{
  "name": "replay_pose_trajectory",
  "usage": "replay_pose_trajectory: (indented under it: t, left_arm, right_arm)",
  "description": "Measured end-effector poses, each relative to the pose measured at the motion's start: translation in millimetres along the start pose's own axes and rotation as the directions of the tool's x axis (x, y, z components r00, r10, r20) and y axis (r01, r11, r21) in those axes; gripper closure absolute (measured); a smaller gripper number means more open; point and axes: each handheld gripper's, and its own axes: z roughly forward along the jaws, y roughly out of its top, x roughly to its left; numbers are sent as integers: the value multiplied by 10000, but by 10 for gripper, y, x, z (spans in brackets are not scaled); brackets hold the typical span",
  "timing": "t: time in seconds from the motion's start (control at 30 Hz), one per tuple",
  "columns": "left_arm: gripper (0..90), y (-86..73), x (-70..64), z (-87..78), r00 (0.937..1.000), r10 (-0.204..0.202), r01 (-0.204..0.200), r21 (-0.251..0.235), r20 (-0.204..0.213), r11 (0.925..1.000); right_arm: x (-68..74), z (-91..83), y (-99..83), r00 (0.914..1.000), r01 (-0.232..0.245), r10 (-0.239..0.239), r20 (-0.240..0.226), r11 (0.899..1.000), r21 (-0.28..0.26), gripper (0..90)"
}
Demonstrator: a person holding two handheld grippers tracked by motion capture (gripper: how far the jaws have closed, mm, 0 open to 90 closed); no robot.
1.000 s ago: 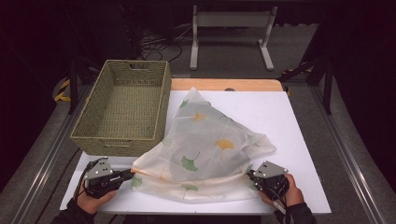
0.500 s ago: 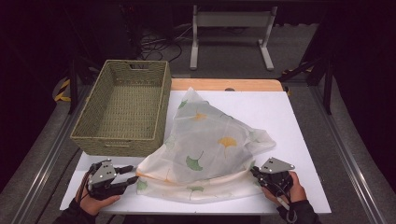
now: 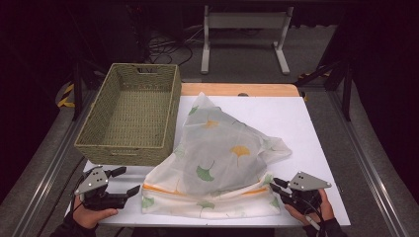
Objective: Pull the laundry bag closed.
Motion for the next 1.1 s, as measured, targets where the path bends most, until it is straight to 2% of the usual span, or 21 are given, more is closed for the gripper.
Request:
replay_pose_trajectory:
  t: [0.1, 0.2, 0.33, 0.37, 0.4, 0.43, 0.47, 0.5, 0.73, 0.8, 0.97, 1.1]
  left_arm:
    - [176, -9, 56, 3, 9993, -219, 217, -55, -302, 9997]
    - [167, -20, 99, 39, 9974, -163, 178, 197, -697, 9996]
    - [155, -38, 160, 99, 9962, -299, 330, 371, -821, 9988]
    - [148, -39, 170, 113, 9959, -223, 262, 430, -878, 9987]
    - [145, -39, 170, 113, 9959, -223, 262, 430, -878, 9987]
    - [140, -42, 172, 125, 9962, -202, 242, 459, -841, 9987]
    - [140, -47, 176, 134, 9964, -191, 232, 489, -828, 9985]
    - [134, -56, 180, 150, 9962, -201, 250, 572, -850, 9981]
    - [103, -68, 175, 195, 9978, -105, 156, 778, -658, 9968]
    - [78, -64, 176, 198, 9981, 69, -14, 891, -617, 9960]
    - [80, -79, 142, 202, 9973, 75, -1, 1004, -728, 9949]
    - [79, -93, 126, 189, 9972, 131, -51, 1067, -739, 9943]
  right_arm:
    - [-45, -31, 23, 9990, 6, 6, 448, 9996, -283, 648]
    - [-87, -46, 36, 9963, -54, 104, 847, 9983, -580, 549]
    - [-147, -27, 23, 9921, -81, 172, 1246, 9973, -733, 435]
    - [-158, -18, 13, 9898, -141, 239, 1405, 9974, -705, 383]
    - [-158, -18, 13, 9898, -141, 239, 1405, 9974, -705, 383]
    - [-184, -5, -10, 9870, -227, 331, 1571, 9975, -676, 328]
    - [-184, -5, -10, 9870, -227, 331, 1571, 9975, -676, 328]
    - [-207, 2, -33, 9851, -375, 485, 1649, 9969, -692, 286]
    - [-255, 31, -102, 9823, -693, 810, 1687, 9949, -737, 205]
    - [-260, 44, -127, 9832, -737, 846, 1618, 9946, -725, 184]
    - [-269, 63, -141, 9833, -934, 1041, 1496, 9926, -772, 172]
    - [-259, 82, -132, 9835, -865, 964, 1531, 9938, -701, 170]
